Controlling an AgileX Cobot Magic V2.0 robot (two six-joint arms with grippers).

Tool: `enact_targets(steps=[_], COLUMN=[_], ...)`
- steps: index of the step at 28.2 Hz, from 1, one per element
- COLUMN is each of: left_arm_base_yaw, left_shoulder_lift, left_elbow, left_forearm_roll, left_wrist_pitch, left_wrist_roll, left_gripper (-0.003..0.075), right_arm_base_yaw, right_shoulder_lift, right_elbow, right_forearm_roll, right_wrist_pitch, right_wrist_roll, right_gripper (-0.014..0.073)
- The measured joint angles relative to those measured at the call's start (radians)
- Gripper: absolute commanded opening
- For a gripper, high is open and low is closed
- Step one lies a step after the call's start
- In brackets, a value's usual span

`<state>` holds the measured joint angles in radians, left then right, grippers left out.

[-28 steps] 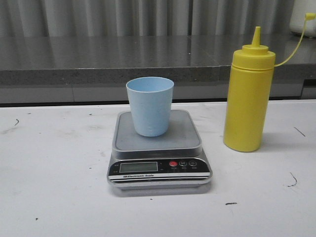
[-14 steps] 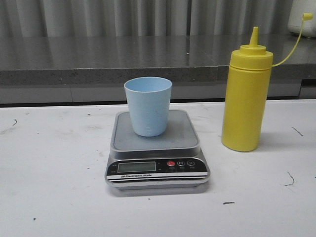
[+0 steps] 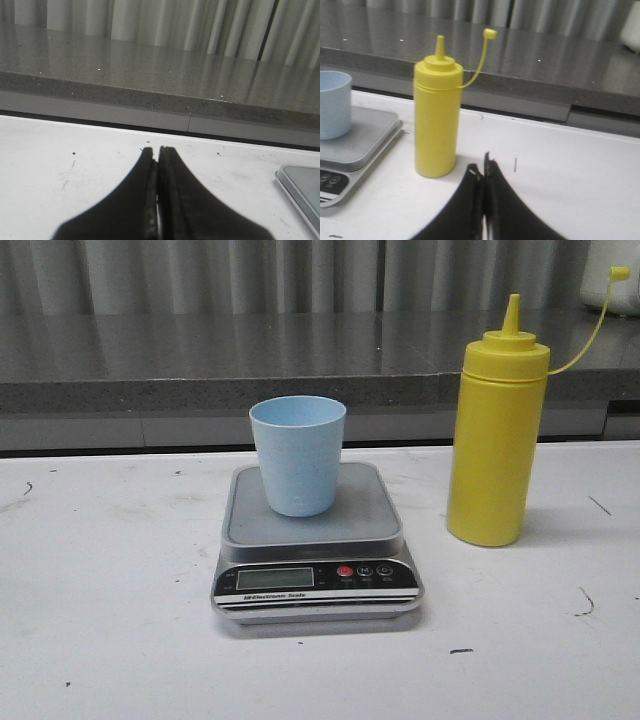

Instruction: Pour seasoning into cup on scale with both arms

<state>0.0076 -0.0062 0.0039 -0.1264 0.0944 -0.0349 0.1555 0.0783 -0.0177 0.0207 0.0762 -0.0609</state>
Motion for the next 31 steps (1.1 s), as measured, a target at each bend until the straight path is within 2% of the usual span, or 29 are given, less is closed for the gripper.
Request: enact_targets(steps=[9,16,31], left_arm_base_yaw=[0.000,0.000,0.000], left_shoulder_lift=[0.000,0.000,0.000], left_elbow=[0.000,0.000,0.000], left_forearm_roll=[0.000,0.000,0.000], left_wrist_pitch=[0.000,-0.002,-0.002], left_wrist_roll=[-0.002,-0.002,-0.002], left_gripper=[-0.0020,-0.0020,-0.0020], right_arm_base_yaw=[-0.087,-0.089,-0.089], right_shoulder_lift=[-0.085,-0.088,-0.088], right_elbow=[0.043,0.045,0.045], right_forearm_roll=[0.024,0.039,0.040], right_wrist_pitch=[0.054,0.123,0.132], right_wrist_roll=[0.016,0.018,0.020], right_gripper=[-0.0042,-0.0042,-0.0042])
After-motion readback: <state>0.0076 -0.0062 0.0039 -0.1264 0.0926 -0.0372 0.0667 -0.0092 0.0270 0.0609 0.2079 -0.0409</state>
